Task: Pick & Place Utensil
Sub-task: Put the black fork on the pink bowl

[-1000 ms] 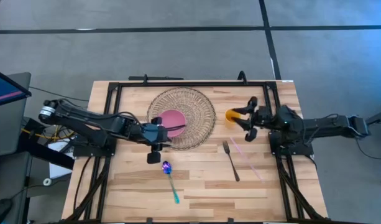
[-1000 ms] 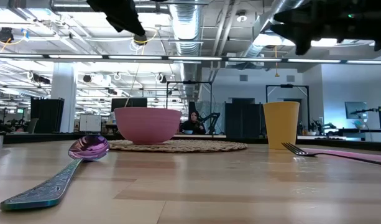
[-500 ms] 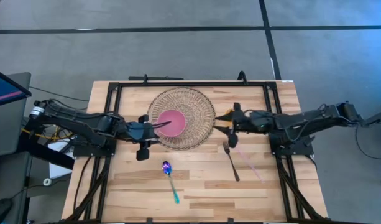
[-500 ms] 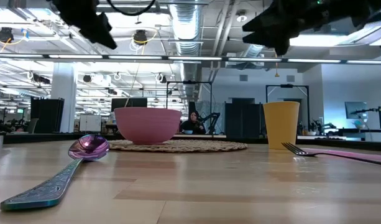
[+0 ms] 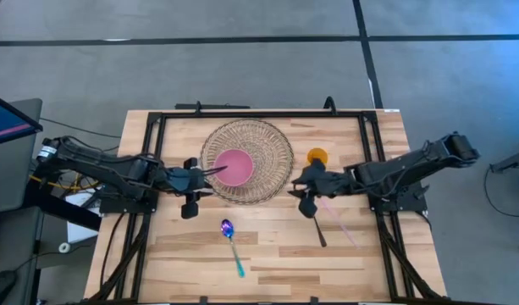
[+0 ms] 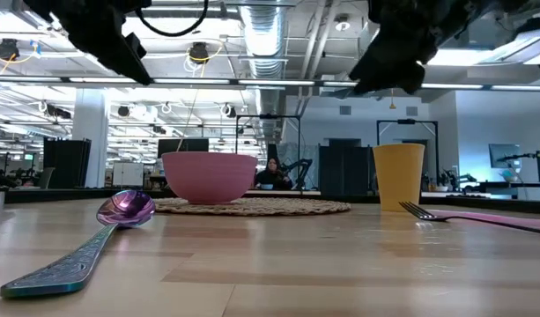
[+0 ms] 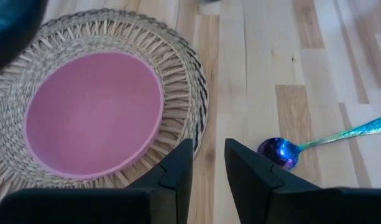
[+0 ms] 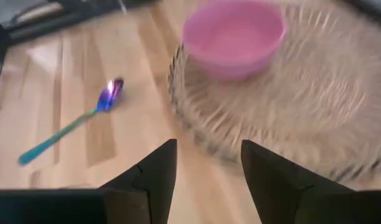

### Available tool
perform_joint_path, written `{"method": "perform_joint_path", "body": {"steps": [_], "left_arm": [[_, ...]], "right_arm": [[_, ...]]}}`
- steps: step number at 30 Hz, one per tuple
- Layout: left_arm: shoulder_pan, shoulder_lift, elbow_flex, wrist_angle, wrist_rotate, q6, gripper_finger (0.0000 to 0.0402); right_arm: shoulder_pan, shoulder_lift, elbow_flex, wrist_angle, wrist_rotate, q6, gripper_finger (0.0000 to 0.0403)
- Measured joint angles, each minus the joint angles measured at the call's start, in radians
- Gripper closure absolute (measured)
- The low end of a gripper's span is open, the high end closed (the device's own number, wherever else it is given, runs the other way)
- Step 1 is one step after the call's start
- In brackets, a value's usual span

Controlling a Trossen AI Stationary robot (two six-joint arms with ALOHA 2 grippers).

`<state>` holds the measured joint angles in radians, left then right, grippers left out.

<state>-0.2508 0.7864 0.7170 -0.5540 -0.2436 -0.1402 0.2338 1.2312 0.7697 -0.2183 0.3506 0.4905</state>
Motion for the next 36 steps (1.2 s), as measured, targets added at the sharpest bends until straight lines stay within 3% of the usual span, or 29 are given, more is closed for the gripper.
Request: {"method": "perform_joint_path", "body": {"steps": [8,16,25,36], "left_arm": [[0.0,0.0,-0.015,0.029,0.0,0.0,0.0307],[0.0,0.0,-0.014,0.051,0.0,0.0,0.0307],[0.0,0.0,-0.014,0.058,0.0,0.0,0.0307],[0.0,0.0,-0.014,0.063,0.001,0.0,0.0307]], "right_arm": [[0.059,0.125,0.026,-0.114,-0.214,0.312,0.0224],[0.129,0.27,0.026,-0.24,-0.3,0.531,0.0233],[0.145,0.296,0.025,-0.372,-0.262,0.664,0.0236],[0.151,0.375,0.014,-0.359,-0.242,0.711,0.0256]]}}
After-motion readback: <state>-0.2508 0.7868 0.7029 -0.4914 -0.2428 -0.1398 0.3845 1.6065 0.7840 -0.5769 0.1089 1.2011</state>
